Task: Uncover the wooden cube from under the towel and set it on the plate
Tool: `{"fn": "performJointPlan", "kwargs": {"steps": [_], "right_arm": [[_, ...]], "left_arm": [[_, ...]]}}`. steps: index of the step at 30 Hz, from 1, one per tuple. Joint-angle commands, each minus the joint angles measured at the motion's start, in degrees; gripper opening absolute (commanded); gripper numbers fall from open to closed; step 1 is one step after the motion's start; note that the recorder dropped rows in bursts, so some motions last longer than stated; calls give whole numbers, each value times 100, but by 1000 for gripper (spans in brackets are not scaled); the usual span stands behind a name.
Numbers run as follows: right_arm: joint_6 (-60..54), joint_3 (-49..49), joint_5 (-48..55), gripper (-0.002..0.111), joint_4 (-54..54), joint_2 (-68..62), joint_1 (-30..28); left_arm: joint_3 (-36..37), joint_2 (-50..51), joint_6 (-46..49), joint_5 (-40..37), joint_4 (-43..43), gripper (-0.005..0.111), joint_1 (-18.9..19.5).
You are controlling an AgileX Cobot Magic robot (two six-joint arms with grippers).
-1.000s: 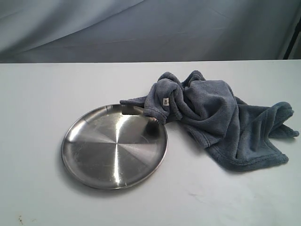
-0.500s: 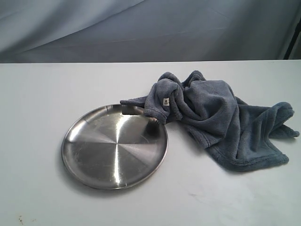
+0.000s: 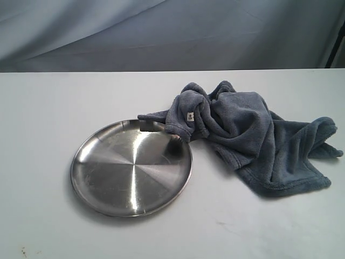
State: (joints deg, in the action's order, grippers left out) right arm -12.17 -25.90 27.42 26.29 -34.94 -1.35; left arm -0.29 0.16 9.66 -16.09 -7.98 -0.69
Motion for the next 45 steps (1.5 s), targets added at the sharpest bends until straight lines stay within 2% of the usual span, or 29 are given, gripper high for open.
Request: {"fn": "performJointPlan", "kwargs": {"steps": [1,4,8,24,32,40,45], "right_arm": [[-457,-800,1229,0,-405,-1274,24],[-542,-1324,1909,0,-533,-2235,24],[-660,-1717,2185,0,-487,-2974,24],[-1397,-1954,2452,0,794,-3962,37],[-1454,-1976,2351,0,721,-4240,814],[-1412,-2856,2899,0,268,-4998,1669],[-376,-3424,3270,0,-722,-5555,2141]], "left_arm": [[29,-16,-44,81,21,0,-34],[29,-16,-44,81,21,0,-34],[29,-16,-44,81,21,0,-34],[29,-16,-44,81,21,0,-34],[29,-16,-44,81,21,0,-34],[29,-16,-44,81,21,0,-34],[29,-16,-44,81,21,0,-34]]}}
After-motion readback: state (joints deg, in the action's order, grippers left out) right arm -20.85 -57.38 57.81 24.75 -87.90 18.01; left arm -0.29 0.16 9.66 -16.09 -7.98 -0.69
